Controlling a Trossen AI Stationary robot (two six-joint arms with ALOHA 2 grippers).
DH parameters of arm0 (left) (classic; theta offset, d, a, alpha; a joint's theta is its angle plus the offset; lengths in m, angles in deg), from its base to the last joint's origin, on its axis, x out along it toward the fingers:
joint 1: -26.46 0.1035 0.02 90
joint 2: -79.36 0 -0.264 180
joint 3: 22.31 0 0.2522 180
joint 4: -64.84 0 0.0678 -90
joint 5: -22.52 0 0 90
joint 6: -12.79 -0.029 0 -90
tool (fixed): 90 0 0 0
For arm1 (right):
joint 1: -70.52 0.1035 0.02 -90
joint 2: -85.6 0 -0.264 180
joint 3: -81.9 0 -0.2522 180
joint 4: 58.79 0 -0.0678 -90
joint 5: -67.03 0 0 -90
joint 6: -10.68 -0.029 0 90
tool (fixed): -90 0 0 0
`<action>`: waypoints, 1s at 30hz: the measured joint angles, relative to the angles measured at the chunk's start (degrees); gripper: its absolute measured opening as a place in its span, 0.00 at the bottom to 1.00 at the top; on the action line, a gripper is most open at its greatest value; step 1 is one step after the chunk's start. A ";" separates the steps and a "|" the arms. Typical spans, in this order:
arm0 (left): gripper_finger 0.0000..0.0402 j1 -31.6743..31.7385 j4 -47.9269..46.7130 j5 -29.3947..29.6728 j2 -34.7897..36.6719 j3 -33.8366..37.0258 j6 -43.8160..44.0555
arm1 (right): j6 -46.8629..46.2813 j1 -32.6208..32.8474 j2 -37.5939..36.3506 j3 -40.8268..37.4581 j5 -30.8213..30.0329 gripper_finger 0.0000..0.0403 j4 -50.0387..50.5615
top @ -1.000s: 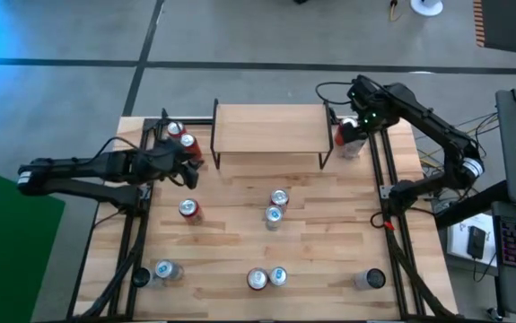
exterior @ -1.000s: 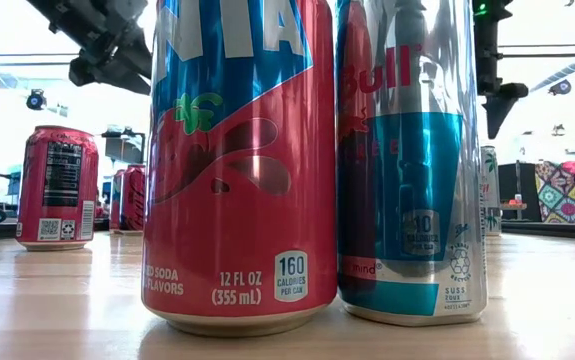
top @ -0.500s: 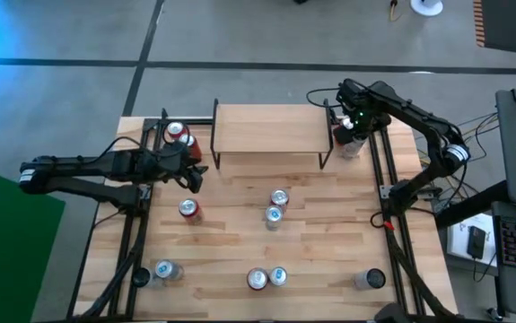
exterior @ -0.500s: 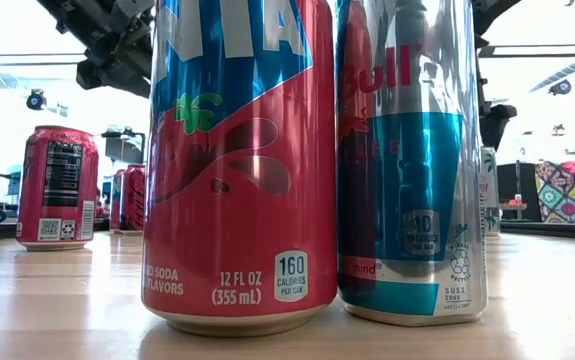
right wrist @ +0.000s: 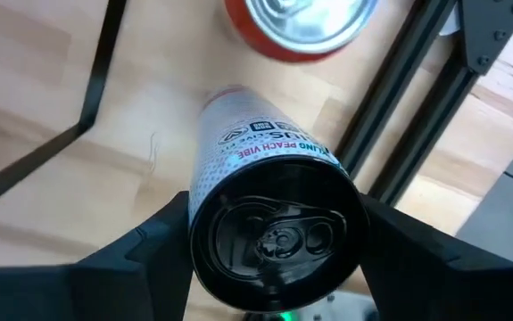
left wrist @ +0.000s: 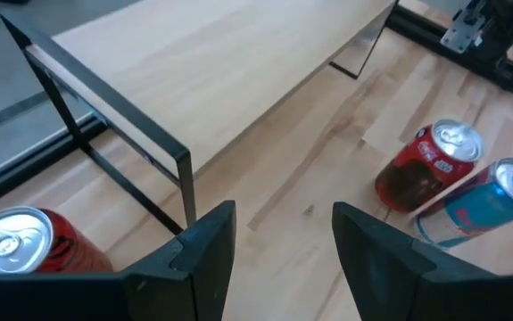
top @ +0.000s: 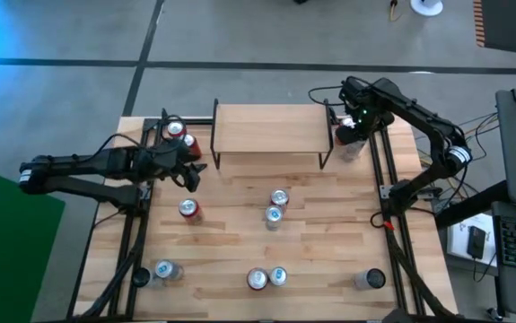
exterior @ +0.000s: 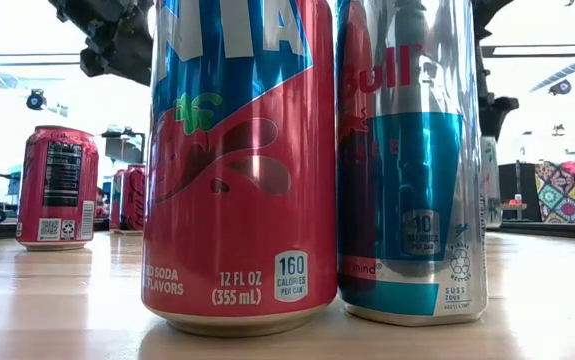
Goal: Place canned beverage on shelf
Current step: Put the top white pink soda can on the shelf
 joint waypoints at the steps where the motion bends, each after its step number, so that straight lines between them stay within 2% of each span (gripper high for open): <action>1: 0.43 -0.01 -0.11 0.02 0.00 -0.39 0.00 | -0.05 0.00 -0.28 1.04 0.03 0.60 1.40; 7: 0.43 -0.01 -0.14 0.56 -0.11 -1.65 -0.64 | -1.21 0.09 -1.24 9.08 -0.05 0.61 7.69; 18: 0.43 -0.01 -0.20 1.42 -0.19 -1.61 -0.66 | -2.89 0.76 -0.97 22.26 0.40 0.61 7.64; 30: 0.43 -0.01 -0.66 1.42 -0.17 -1.92 -0.46 | -2.03 0.74 2.55 31.07 0.38 0.61 7.73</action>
